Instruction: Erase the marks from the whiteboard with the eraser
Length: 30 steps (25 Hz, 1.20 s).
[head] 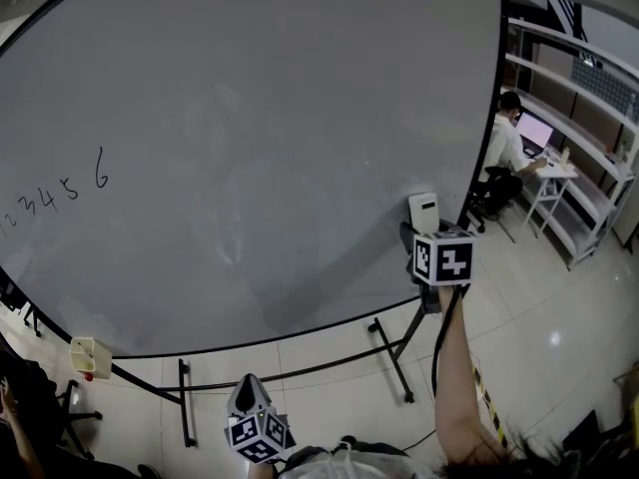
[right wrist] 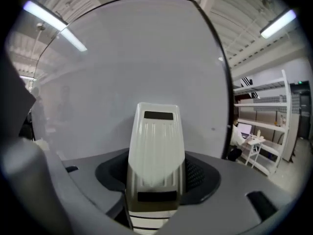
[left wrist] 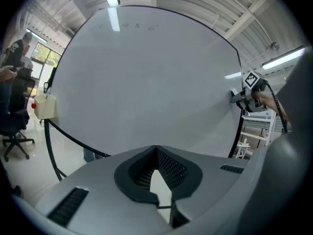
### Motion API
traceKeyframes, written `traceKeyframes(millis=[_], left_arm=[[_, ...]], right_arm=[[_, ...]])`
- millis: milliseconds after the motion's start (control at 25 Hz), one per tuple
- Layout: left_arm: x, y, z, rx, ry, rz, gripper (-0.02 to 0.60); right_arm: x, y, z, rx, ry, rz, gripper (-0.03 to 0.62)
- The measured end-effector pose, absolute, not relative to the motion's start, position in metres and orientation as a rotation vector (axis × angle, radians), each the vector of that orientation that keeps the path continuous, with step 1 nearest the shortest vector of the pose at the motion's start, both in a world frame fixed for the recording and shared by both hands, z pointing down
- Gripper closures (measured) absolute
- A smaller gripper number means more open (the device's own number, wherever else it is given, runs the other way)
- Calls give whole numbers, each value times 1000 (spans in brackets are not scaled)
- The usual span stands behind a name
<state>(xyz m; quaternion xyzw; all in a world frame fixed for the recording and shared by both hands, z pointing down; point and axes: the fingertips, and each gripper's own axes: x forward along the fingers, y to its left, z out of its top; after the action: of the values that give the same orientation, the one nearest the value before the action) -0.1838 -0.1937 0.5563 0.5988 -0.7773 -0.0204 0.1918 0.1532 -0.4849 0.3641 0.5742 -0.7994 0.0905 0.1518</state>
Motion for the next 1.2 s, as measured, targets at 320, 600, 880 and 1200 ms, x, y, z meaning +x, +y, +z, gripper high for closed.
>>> traceKeyframes(millis=[320, 600, 880, 1200], left_arm=[[-169, -195, 547, 1722, -2167, -83, 578], [-196, -182, 553, 1642, -2209, -78, 578], [-182, -198, 548, 1694, -2172, -101, 578], [-186, -198, 555, 1675, -2164, -82, 578]], right_arm=[[147, -486, 368, 1576, -2357, 295, 316], [242, -517, 372, 1803, -2387, 626, 318], [181, -502, 395, 1523, -2423, 544, 319], [236, -525, 371, 1643, -2448, 639, 321]])
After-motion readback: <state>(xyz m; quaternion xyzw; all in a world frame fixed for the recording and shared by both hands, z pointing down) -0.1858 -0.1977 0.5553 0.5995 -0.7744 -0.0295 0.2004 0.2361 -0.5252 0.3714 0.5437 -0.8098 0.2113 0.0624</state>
